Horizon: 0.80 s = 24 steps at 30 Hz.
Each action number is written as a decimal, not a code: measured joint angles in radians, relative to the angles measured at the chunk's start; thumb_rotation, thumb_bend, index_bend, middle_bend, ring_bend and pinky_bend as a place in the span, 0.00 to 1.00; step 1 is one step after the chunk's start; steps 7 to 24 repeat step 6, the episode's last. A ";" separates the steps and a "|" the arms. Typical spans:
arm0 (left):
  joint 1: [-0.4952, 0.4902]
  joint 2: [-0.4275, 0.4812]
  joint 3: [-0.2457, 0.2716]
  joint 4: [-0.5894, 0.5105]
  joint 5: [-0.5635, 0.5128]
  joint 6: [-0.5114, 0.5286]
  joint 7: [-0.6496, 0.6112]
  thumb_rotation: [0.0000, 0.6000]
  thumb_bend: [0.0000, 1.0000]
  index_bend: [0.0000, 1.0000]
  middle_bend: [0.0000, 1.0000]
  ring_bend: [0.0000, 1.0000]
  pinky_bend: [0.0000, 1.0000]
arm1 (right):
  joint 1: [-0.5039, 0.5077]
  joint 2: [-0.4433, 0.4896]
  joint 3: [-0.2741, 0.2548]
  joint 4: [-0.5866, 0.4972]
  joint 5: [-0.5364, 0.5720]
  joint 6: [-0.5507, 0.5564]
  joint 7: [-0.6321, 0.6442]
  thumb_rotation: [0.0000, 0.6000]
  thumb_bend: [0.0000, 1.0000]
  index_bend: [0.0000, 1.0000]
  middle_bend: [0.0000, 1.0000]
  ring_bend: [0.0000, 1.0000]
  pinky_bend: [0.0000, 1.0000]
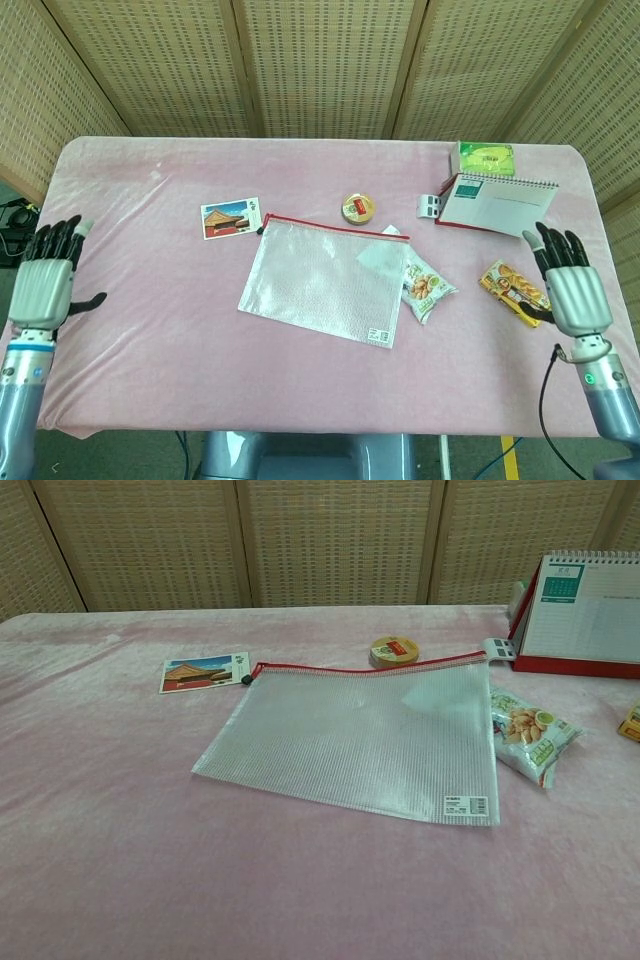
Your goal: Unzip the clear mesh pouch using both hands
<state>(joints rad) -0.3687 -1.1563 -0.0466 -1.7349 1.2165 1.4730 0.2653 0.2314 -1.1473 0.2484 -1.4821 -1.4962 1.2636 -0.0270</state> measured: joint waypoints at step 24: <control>0.113 0.022 0.069 -0.023 0.080 0.079 -0.063 1.00 0.00 0.00 0.00 0.00 0.00 | -0.086 0.019 -0.076 0.012 -0.074 0.142 0.017 1.00 0.00 0.00 0.00 0.00 0.00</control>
